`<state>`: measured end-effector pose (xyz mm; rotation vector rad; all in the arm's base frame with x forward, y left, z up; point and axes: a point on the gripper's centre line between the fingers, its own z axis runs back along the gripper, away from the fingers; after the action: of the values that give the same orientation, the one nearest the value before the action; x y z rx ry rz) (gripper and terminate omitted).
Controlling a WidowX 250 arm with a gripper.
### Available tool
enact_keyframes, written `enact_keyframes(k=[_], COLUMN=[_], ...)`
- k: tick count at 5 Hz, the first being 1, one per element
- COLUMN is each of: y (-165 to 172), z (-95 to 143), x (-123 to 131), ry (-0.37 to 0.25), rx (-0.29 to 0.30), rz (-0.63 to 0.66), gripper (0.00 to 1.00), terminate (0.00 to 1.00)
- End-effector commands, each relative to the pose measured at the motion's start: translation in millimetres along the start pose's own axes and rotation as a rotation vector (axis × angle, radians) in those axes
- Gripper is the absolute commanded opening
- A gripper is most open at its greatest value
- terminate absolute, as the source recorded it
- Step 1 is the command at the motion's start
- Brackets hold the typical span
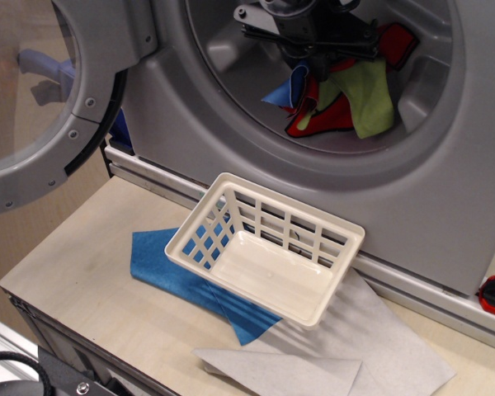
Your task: Put clothes in laundry machine
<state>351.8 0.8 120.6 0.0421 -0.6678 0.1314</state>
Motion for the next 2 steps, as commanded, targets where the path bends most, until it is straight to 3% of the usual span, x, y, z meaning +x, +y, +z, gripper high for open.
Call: enact_keyframes(k=[1,2], y=[-1.8,-5.1], z=[-16.2,-26.6], x=[32.1,35.1], ry=[-0.118,-0.11], rx=[-0.013,-0.017], rz=[-0.006,0.002], gripper=[0.0,0.0], terminate=[0.0,0.0])
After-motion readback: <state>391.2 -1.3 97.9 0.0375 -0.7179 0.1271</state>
